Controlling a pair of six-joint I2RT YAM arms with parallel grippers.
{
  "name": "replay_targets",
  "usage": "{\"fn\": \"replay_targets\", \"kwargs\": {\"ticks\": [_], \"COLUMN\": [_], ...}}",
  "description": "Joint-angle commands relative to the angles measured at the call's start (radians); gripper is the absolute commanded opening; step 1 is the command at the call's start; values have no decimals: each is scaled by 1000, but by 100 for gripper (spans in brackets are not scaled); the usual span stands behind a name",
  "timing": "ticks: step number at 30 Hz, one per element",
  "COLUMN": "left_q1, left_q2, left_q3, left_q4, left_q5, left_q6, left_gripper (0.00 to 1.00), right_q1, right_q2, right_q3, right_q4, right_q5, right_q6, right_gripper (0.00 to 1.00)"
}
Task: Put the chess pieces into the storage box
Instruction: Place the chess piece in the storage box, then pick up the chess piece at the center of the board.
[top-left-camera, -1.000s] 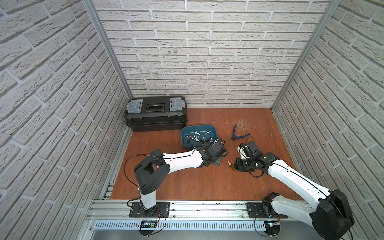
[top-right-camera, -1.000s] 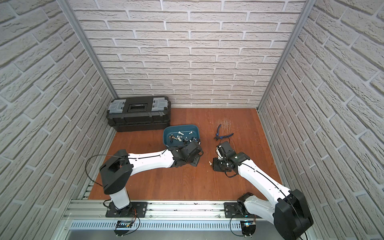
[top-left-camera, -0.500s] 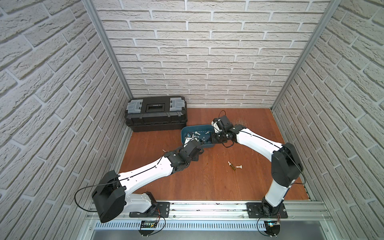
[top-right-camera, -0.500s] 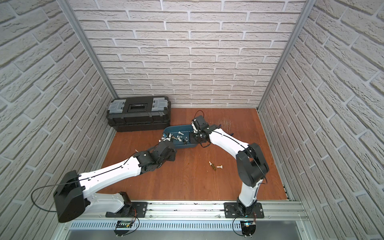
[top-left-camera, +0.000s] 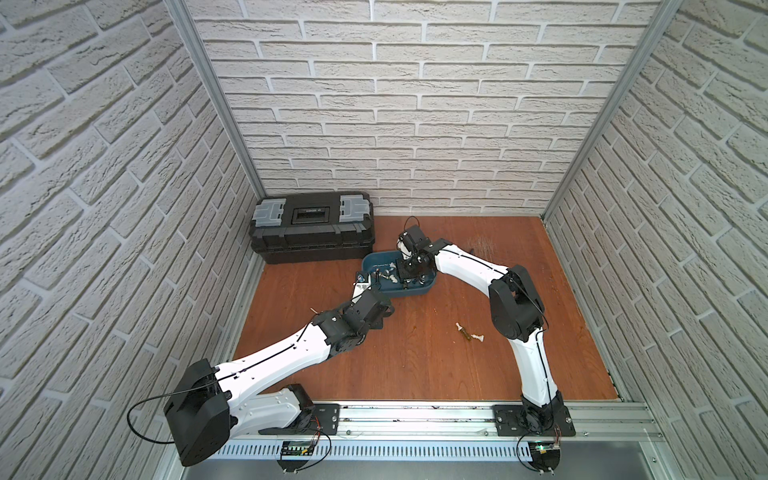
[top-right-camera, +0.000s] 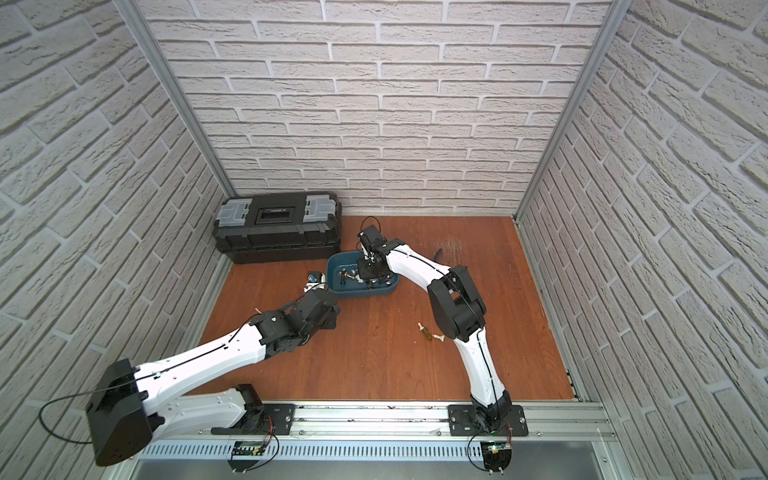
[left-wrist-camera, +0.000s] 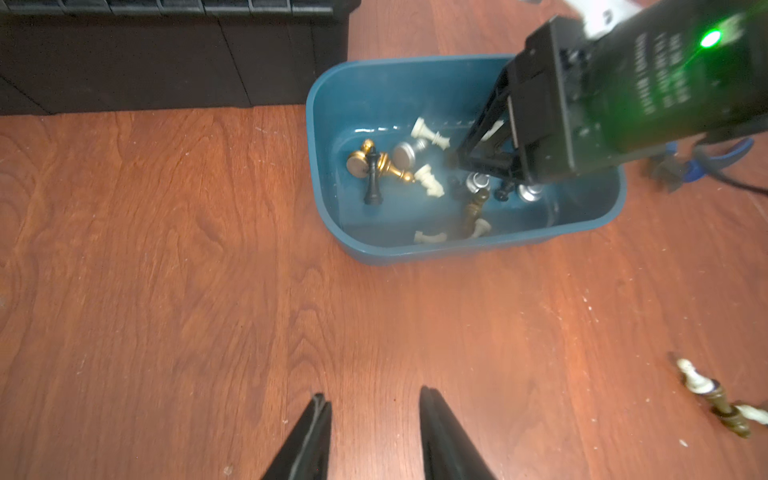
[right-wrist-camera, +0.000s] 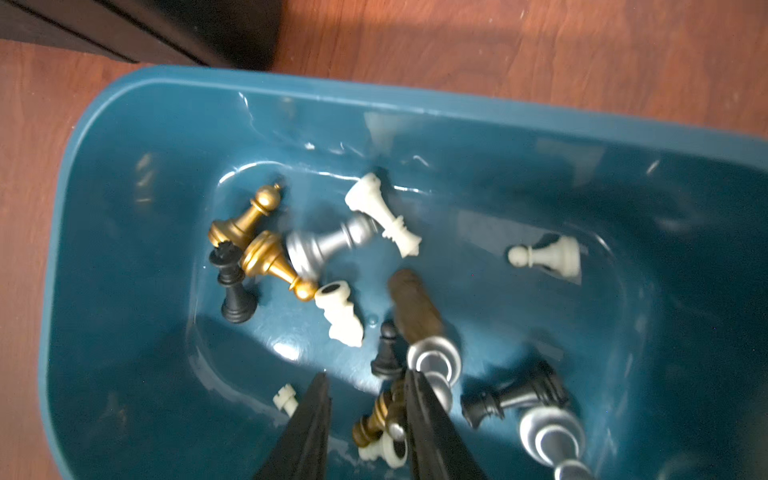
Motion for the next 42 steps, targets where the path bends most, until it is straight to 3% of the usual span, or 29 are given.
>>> {"fn": "replay_targets", "kwargs": {"ticks": [1, 9, 17, 20, 24, 32, 38, 42], "left_q1": [5, -12, -81, -108, -122, -151, -141, -128], "left_q2": [32, 139, 332, 399, 488, 636, 610, 600], "left_q3": [20, 72, 240, 302, 367, 498, 463, 438], "left_q4": [1, 48, 54, 80, 105, 102, 131, 133], "left_q5": [2, 57, 93, 125, 172, 257, 240, 240], "left_q6": [-6, 2, 63, 96, 112, 125, 115, 109], "left_gripper": [40, 41, 42, 42, 42, 43, 43, 43], "right_q1": [8, 7, 2, -13, -59, -144, -164, -164], "right_q2": [-137, -410, -728, -818, -910, -1018, -1043, -967], "right_q3": [-52, -263, -537, -606, -695, -879, -1015, -1055], "right_q4": [19, 71, 90, 36, -30, -108, -110, -46], "right_q5": [26, 19, 126, 207, 223, 163, 104, 21], "right_q6": [-6, 19, 22, 19, 13, 37, 55, 45], "right_gripper": [37, 38, 39, 40, 40, 36, 36, 33]}}
